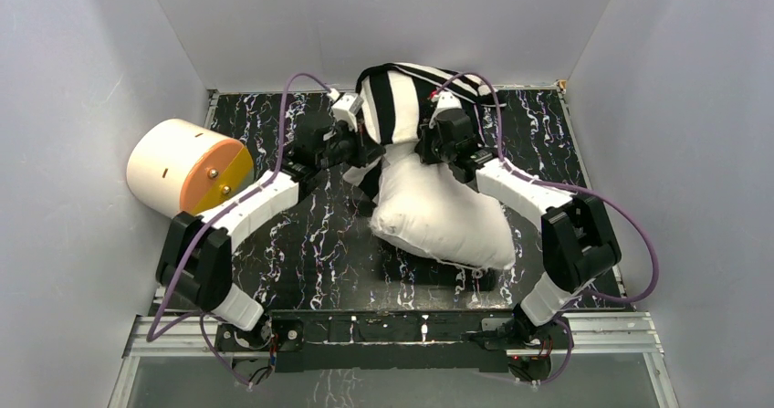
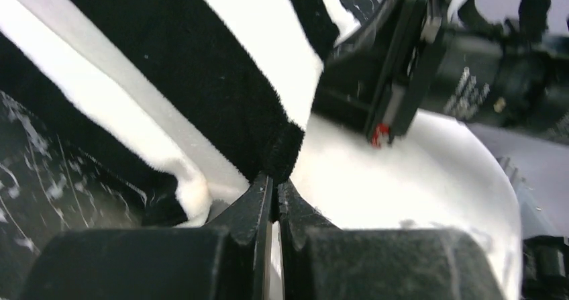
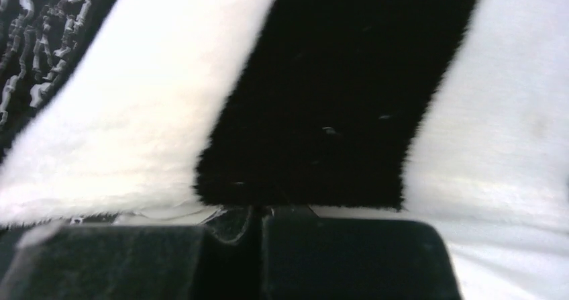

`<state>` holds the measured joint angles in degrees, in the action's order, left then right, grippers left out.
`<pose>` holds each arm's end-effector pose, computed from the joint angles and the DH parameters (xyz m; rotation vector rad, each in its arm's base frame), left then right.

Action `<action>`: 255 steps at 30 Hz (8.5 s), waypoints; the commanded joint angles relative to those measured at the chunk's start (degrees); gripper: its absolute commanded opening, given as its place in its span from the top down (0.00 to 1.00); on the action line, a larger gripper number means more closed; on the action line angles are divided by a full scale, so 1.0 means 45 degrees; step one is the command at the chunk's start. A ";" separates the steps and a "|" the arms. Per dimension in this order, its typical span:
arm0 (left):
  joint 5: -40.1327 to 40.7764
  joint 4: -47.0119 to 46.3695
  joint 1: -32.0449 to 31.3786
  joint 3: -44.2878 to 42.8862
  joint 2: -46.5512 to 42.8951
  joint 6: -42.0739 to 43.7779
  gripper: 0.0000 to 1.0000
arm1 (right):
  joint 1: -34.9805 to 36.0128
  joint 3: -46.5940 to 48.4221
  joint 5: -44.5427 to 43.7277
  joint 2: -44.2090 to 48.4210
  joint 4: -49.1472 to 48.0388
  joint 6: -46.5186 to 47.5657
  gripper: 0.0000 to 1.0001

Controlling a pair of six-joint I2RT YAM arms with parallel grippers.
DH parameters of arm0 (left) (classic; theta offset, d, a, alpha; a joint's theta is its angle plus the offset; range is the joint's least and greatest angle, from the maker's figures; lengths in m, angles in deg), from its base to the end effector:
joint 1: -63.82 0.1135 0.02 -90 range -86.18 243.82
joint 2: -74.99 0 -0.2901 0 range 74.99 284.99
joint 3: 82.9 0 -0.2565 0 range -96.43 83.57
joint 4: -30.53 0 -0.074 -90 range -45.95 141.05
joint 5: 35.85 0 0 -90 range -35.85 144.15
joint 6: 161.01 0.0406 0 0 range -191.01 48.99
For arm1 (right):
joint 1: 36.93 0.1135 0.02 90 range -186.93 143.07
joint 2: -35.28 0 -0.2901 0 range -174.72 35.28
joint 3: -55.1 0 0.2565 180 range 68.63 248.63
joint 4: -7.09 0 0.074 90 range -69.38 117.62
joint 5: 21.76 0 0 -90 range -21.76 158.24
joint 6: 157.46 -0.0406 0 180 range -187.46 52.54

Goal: Put the pillow into the pillowcase
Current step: Stuff the pillow into the pillowcase.

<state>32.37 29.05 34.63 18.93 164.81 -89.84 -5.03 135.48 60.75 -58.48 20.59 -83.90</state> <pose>0.3246 -0.1986 0.3321 0.4531 1.7748 -0.9334 0.3343 0.2018 0.2920 -0.1947 2.0494 0.3945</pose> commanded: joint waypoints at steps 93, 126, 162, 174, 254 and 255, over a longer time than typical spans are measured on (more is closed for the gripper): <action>0.8786 0.6685 -0.3417 0.1468 -0.5780 0.0732 0.36 | 0.2625 -0.3321 0.0445 0.5596 0.0980 0.2530 0.22; 0.5790 0.2579 -0.0213 -1.3564 1.0311 0.7912 0.27 | 0.2496 -0.5968 0.0076 1.0521 0.1383 0.2597 0.11; 0.9327 0.4053 0.7636 -0.8939 0.6854 0.1057 0.86 | 0.2481 -0.5947 0.0671 0.9864 0.1184 0.1448 0.11; 0.3595 0.3584 0.7167 -0.6178 0.1913 0.0911 0.38 | 0.1931 -0.3226 -0.0118 0.7970 0.2981 0.2092 0.02; 0.5618 0.1448 -0.2700 -0.2805 0.0089 0.2407 0.49 | -0.4599 -0.0220 0.6541 0.0645 -0.0602 0.1044 0.31; 0.6065 0.2051 -0.2623 -0.2720 -0.0215 0.2397 0.48 | -0.4580 -0.0201 0.6668 0.1009 -0.0306 0.1217 0.29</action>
<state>51.16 25.55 21.01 9.66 173.27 -80.40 -25.97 130.54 90.22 -61.56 8.46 -88.82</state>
